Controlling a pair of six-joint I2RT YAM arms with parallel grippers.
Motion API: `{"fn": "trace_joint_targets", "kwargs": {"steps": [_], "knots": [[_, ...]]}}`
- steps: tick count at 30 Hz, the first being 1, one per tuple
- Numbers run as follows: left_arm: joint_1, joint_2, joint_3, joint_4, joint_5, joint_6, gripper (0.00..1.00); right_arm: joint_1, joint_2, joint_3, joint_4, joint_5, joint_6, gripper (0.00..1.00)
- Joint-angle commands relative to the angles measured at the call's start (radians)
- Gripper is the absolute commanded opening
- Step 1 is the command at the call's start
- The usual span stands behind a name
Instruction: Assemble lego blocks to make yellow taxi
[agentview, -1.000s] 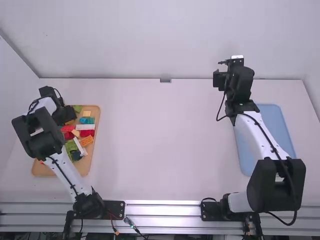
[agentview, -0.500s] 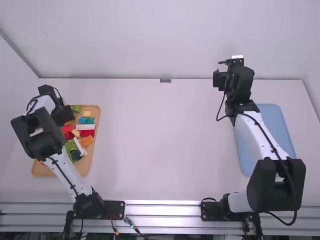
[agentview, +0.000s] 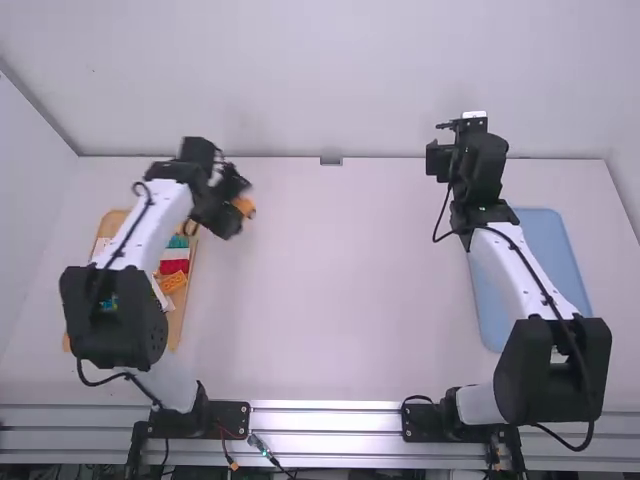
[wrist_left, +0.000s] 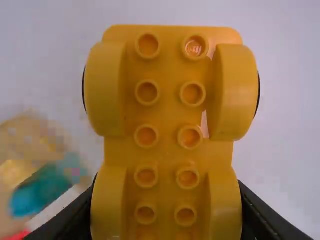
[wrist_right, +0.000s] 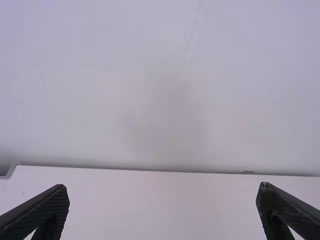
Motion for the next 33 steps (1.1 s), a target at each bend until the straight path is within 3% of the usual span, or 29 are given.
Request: {"fn": "trace_joint_targets", "kwargs": {"steps": [1, 6, 11, 16, 21, 33], "knots": [[-0.136, 0.019, -0.049, -0.023, 0.019, 0.261, 0.08, 0.005, 0.008, 0.038, 0.006, 0.003, -0.001, 0.99], [-0.327, 0.023, -0.153, 0.104, -0.042, 0.318, 0.08, 0.005, 0.008, 0.038, 0.01, 0.002, 0.0, 0.99], [-0.461, 0.023, -0.312, 0.336, -0.056, 0.319, 0.18, 0.005, 0.008, 0.038, 0.007, 0.002, 0.0, 0.99], [-0.493, 0.023, -0.401, 0.467, -0.045, 0.291, 0.18, 0.005, 0.008, 0.038, 0.007, 0.002, 0.002, 0.99], [-0.482, 0.023, -0.425, 0.467, 0.04, 0.259, 0.22, 0.005, 0.008, 0.038, 0.003, 0.002, 0.003, 0.99], [-0.483, 0.024, -0.493, 0.527, 0.074, 0.26, 0.41, 0.005, 0.008, 0.038, -0.005, 0.002, 0.003, 0.99]]}}
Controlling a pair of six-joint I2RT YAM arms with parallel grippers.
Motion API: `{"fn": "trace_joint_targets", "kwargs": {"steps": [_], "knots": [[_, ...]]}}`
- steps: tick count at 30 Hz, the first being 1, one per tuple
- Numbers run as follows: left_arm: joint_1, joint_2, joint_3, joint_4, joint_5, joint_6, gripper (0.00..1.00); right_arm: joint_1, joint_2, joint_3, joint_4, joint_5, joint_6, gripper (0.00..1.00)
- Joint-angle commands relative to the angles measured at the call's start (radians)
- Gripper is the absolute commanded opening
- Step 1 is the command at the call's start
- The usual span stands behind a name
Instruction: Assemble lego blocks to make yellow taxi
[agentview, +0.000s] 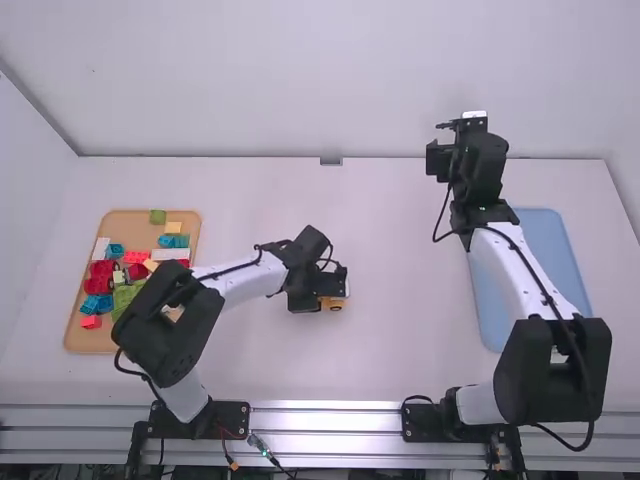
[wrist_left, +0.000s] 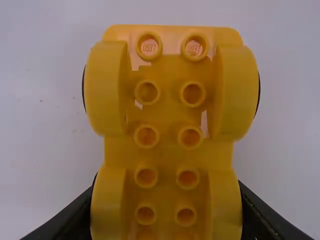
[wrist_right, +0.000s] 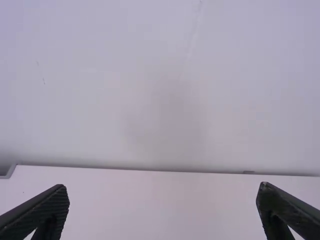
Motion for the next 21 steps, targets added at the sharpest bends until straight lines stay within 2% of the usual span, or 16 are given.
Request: {"fn": "trace_joint_targets", "kwargs": {"steps": [1, 2, 4, 5, 11, 19, 21], "knots": [[0.007, 0.003, -0.018, -0.004, 0.021, 0.005, 0.45, 0.005, 0.007, 0.036, -0.001, 0.002, 0.003, 0.99], [0.006, 0.003, -0.017, -0.004, 0.017, 0.003, 0.64, 0.005, 0.007, 0.036, -0.001, 0.002, 0.003, 0.99], [0.0, 0.003, -0.015, -0.003, 0.017, 0.003, 0.79, 0.005, 0.007, 0.036, 0.0, 0.002, 0.003, 0.99], [-0.001, 0.003, -0.014, -0.002, 0.017, 0.003, 0.99, 0.005, 0.007, 0.036, 0.0, 0.002, 0.003, 0.99], [0.0, 0.0, 0.022, -0.037, -0.037, -0.003, 0.99, 0.005, 0.007, 0.036, 0.0, 0.002, 0.003, 0.99], [0.047, -0.089, 0.202, -0.286, -0.025, -0.032, 0.99, 0.005, 0.007, 0.036, 0.006, 0.002, 0.003, 0.99], [0.084, -0.13, 0.263, -0.323, -0.045, -0.152, 0.99, 0.005, 0.007, 0.036, 0.015, 0.002, 0.003, 0.98]]}}
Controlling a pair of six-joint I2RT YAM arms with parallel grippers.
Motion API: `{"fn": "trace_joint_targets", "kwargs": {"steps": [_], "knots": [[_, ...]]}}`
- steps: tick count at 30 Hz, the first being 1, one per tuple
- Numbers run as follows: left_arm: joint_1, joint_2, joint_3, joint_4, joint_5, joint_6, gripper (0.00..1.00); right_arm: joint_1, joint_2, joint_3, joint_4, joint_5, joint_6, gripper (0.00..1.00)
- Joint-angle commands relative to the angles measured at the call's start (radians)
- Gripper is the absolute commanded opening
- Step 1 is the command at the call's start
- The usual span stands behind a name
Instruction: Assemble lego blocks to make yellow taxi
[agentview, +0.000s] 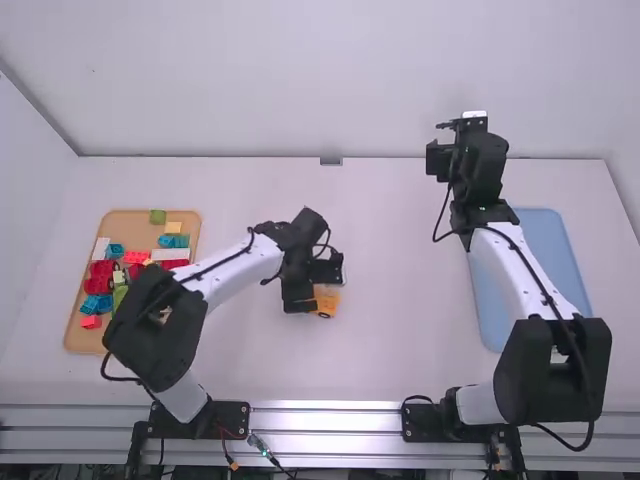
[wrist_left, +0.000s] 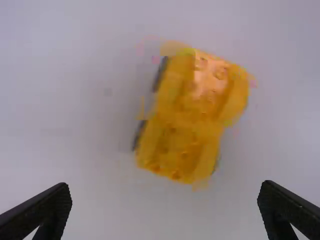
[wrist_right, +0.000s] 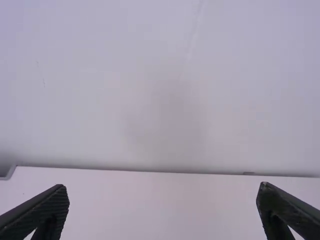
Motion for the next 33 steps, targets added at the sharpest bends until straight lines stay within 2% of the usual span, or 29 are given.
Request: {"fn": "trace_joint_targets", "kwargs": {"steps": [1, 9, 10, 14, 17, 25, 29, 33], "knots": [[0.049, -0.083, 0.081, -0.022, -0.025, -0.139, 0.99, 0.005, 0.007, 0.036, 0.007, 0.002, 0.003, 0.99], [0.259, -0.122, 0.215, 0.035, -0.177, -0.667, 1.0, 0.005, 0.007, 0.036, 0.009, 0.002, 0.003, 0.99], [0.335, -0.12, 0.229, 0.039, -0.191, -0.773, 0.99, 0.005, 0.007, 0.036, 0.01, 0.002, 0.003, 0.99], [0.488, -0.098, 0.228, 0.1, -0.196, -0.933, 0.99, 0.005, 0.007, 0.036, 0.01, 0.002, 0.003, 0.99], [0.615, -0.087, 0.229, 0.063, -0.24, -1.131, 0.99, 0.005, 0.007, 0.036, 0.01, 0.002, 0.003, 0.99], [0.915, -0.023, 0.229, -0.07, -0.131, -1.19, 0.99, 0.007, 0.007, 0.036, 0.01, 0.002, 0.003, 0.99], [1.004, 0.037, 0.229, -0.109, -0.135, -1.238, 1.0, 0.025, 0.007, 0.036, 0.01, 0.002, 0.003, 0.99], [1.032, 0.106, 0.228, -0.116, -0.14, -1.258, 0.82, 0.045, 0.007, 0.036, 0.012, 0.003, 0.002, 0.99]]}}
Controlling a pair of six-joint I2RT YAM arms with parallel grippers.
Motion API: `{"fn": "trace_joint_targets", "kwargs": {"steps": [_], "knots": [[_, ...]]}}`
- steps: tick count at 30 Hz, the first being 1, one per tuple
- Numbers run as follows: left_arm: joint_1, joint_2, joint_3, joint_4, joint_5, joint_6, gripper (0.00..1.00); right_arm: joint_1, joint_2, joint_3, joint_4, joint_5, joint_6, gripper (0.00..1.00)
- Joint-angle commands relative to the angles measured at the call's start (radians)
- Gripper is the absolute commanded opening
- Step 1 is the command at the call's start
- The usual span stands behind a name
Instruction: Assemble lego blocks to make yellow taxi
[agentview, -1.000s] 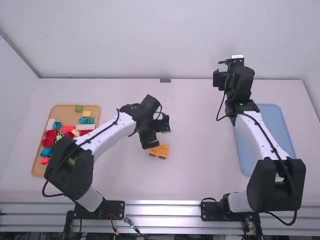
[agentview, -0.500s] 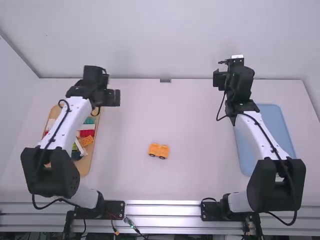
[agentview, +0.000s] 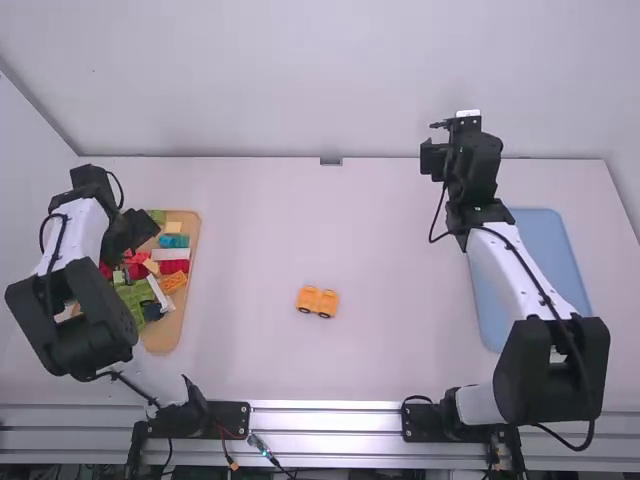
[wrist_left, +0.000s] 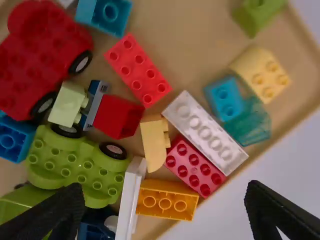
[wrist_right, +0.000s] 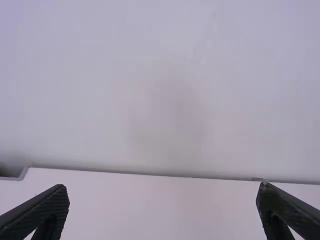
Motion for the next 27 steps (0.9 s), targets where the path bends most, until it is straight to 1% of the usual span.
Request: {"fn": "trace_joint_targets", "kwargs": {"steps": [1, 2, 5, 7, 8, 9, 12, 19, 20, 22, 27], "knots": [[0.0, 0.051, 0.008, -0.01, 0.004, -0.048, 0.78, 0.015, 0.007, 0.036, 0.005, 0.002, 0.003, 0.99], [-0.005, 0.073, 0.008, -0.007, -0.014, -0.06, 0.74, 0.019, 0.007, 0.036, 0.005, 0.002, 0.0, 0.99], [-0.005, 0.103, 0.006, 0.002, -0.02, -0.061, 0.73, 0.016, 0.007, 0.036, 0.003, 0.002, -0.001, 0.99], [-0.005, 0.133, 0.006, 0.019, -0.02, -0.061, 0.67, 0.016, 0.007, 0.036, 0.002, 0.002, 0.003, 0.99], [-0.005, 0.14, 0.006, 0.025, -0.02, -0.061, 0.66, 0.016, 0.007, 0.036, 0.0, 0.002, 0.003, 0.99], [-0.005, 0.153, 0.006, 0.033, -0.019, -0.061, 0.63, 0.017, 0.007, 0.036, -0.001, 0.002, 0.003, 0.99], [-0.001, 0.181, 0.006, 0.048, -0.021, -0.06, 0.58, 0.015, 0.007, 0.036, -0.002, 0.002, 0.003, 0.99], [-0.01, 0.215, 0.006, 0.061, -0.019, -0.035, 0.54, 0.024, 0.007, 0.036, -0.001, 0.002, 0.003, 0.99], [-0.01, 0.219, 0.006, 0.058, -0.031, -0.035, 0.52, 0.025, 0.007, 0.036, -0.002, 0.002, 0.003, 0.99], [-0.008, 0.22, 0.001, 0.058, -0.038, -0.034, 0.45, 0.024, 0.007, 0.036, -0.002, 0.002, 0.003, 0.99], [-0.005, 0.22, -0.014, 0.074, -0.039, -0.038, 0.44, 0.023, 0.007, 0.036, -0.002, 0.002, 0.003, 0.99]]}}
